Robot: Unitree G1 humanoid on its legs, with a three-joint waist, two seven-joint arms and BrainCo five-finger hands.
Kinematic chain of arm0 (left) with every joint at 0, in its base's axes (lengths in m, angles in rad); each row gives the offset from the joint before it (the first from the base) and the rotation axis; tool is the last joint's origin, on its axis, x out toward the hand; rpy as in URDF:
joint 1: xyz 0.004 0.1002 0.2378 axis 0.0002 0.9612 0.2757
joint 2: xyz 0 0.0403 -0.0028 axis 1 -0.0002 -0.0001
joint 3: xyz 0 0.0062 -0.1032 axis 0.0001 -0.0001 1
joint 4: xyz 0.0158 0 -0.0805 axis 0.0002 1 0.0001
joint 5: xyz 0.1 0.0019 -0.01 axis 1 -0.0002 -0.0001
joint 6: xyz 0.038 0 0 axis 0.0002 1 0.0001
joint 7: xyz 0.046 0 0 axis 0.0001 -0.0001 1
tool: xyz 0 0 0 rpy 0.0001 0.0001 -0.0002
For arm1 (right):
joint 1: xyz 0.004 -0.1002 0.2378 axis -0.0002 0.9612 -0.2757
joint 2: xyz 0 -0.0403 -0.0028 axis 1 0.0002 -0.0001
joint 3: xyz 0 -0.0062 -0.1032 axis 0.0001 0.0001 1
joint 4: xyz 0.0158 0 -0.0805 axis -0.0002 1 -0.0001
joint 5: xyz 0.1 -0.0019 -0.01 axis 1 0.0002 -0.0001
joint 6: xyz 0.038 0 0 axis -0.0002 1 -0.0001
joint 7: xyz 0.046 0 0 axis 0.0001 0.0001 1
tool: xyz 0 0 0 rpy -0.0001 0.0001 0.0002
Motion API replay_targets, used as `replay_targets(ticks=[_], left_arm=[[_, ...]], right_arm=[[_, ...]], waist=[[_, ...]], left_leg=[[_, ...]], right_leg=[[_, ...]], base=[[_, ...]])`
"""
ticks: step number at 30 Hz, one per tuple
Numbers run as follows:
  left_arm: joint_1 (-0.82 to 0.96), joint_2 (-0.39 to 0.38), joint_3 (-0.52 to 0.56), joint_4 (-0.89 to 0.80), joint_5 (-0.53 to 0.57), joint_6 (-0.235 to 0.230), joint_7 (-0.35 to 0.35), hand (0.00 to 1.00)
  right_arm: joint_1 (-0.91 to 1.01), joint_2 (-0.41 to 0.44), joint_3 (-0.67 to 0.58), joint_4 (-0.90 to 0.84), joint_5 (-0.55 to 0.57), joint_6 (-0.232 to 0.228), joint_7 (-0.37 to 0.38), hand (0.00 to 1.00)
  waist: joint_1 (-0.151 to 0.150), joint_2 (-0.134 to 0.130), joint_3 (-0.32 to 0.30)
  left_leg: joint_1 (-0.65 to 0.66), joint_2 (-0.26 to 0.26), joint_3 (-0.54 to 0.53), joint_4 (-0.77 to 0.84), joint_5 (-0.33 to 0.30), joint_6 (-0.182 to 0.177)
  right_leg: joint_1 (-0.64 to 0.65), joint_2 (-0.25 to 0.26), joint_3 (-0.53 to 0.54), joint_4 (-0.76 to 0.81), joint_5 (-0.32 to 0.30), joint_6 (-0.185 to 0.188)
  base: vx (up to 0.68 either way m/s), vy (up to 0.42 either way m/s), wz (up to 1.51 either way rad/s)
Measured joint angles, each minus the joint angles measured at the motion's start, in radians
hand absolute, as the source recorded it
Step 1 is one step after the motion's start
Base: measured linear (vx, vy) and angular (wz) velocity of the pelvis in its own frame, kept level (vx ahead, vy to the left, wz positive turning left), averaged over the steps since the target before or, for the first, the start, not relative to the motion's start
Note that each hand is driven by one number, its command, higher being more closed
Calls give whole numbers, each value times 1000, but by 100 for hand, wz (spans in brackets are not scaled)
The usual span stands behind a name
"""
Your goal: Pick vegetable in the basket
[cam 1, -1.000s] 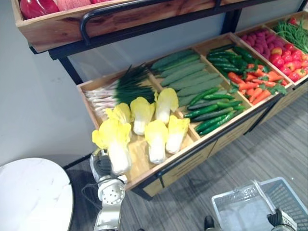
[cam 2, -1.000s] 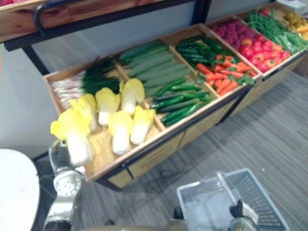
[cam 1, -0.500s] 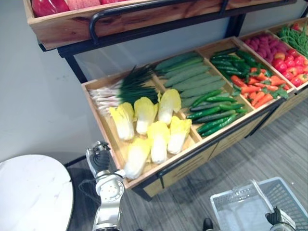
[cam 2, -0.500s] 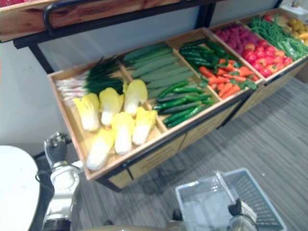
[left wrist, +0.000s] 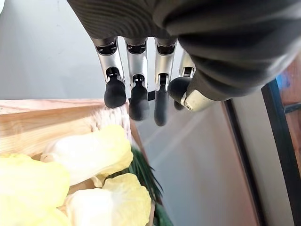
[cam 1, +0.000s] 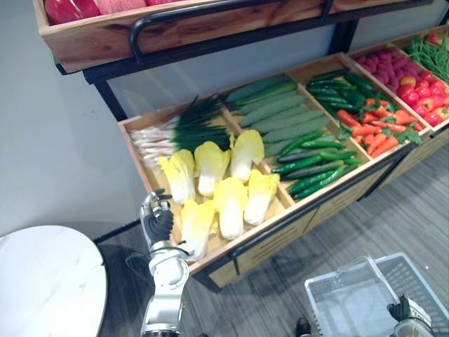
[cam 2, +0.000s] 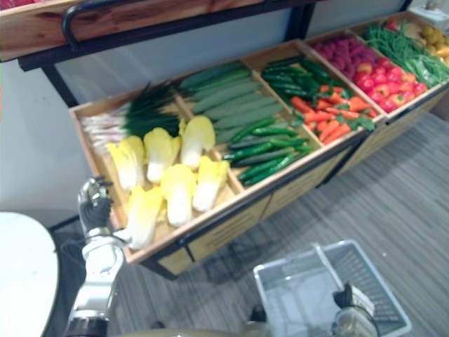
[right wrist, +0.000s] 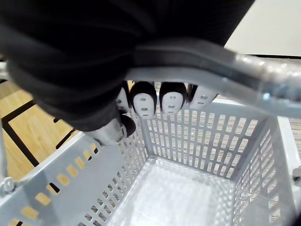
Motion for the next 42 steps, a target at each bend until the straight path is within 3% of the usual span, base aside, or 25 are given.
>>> replay_targets(ticks=[14, 23, 34, 42], left_arm=[[-4, 17, -11, 333, 10, 43, -49, 0], [-33, 23, -19, 393, 52, 37, -30, 0], [-34, 27, -33, 383, 61, 41, -4, 0], [-24, 17, -71, 183, 77, 14, 3, 0]], right_arm=[[1, 0, 1, -7, 1, -1, 22, 100], [2, -34, 31, -36, 1, -13, 23, 100], [-1, -38, 56, -37, 7, -14, 20, 100], [1, -34, 45, -35, 7, -14, 13, 100]], waist=[[-2, 0, 0], [0, 13, 6], [0, 24, 12], [-1, 24, 12]], left_leg=[[-4, 0, 7, 0, -1, -1], [-20, 0, 34, 0, -4, -4], [-26, 0, 35, 0, -7, -8], [-24, 0, 32, 0, -7, -7]], right_leg=[[-8, 0, 6, -4, 0, 0], [-48, 2, 34, 0, 2, 1], [-53, 3, 35, -3, 2, 1], [-45, 3, 32, -3, 2, 1]], base=[[0, 0, -1], [-1, -3, -9], [0, -1, 0], [0, 0, 0]])
